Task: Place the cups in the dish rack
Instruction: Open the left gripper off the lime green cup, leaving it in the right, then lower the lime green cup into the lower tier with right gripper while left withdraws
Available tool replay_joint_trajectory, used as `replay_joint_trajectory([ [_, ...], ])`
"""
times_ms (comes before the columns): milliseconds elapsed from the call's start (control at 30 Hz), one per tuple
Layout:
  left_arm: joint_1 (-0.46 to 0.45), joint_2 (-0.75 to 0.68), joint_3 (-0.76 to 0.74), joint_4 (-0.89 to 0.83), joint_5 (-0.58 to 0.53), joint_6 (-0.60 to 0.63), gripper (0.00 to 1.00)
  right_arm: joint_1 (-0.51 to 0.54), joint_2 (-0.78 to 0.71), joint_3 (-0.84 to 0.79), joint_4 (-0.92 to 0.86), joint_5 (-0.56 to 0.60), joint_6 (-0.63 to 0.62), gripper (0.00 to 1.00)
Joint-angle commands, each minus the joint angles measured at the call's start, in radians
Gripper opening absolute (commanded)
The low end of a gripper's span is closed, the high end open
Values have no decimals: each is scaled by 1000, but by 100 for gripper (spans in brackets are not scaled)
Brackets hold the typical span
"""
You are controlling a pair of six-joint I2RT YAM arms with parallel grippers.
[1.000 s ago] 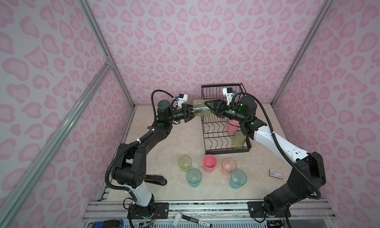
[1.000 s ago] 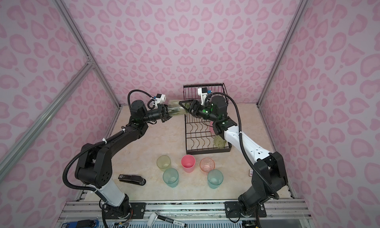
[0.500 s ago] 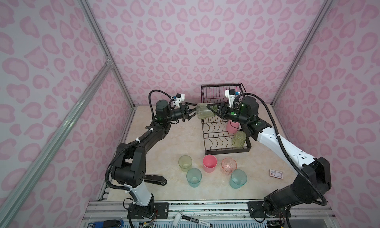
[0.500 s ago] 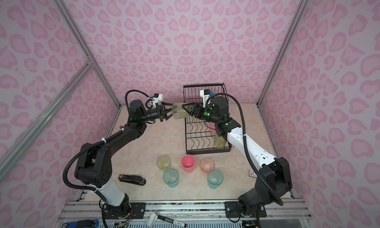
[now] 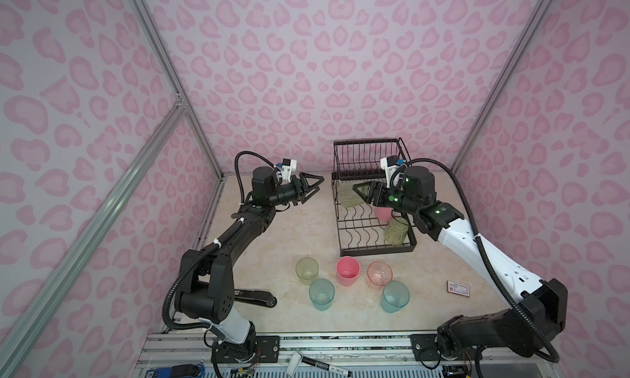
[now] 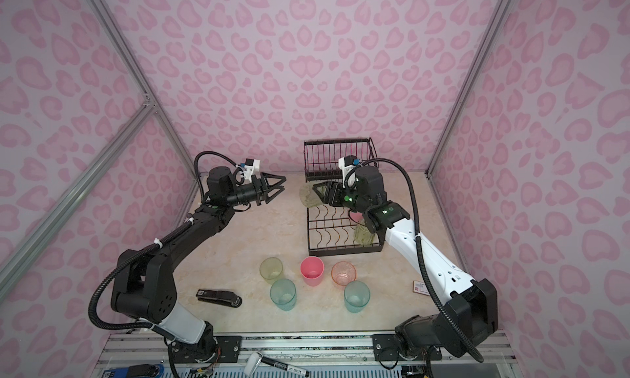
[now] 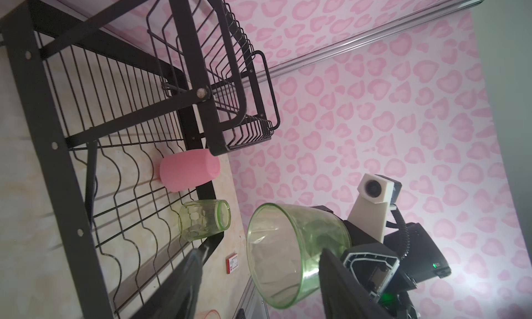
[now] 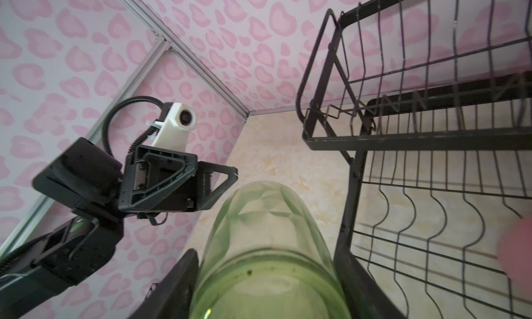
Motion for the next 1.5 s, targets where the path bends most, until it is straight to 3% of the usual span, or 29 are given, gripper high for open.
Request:
replay_joint_trajectory([
  [0, 3, -47, 35, -231, -104, 190, 70, 9, -20, -15, -96, 131, -105, 56],
  [467, 3, -172, 112, -701, -439, 539, 86, 104, 22, -33, -305, 447, -260, 57],
  [700, 4, -235, 69, -742, -584, 599, 90, 143, 79, -37, -339, 549, -287, 57],
  [1067, 4, -227, 49, -745, -602, 622, 89, 177, 216, 19, -451, 640, -302, 57],
  [1467, 2, -214, 39, -736, -592, 617, 89, 182, 282, -18, -402, 655, -282, 57],
])
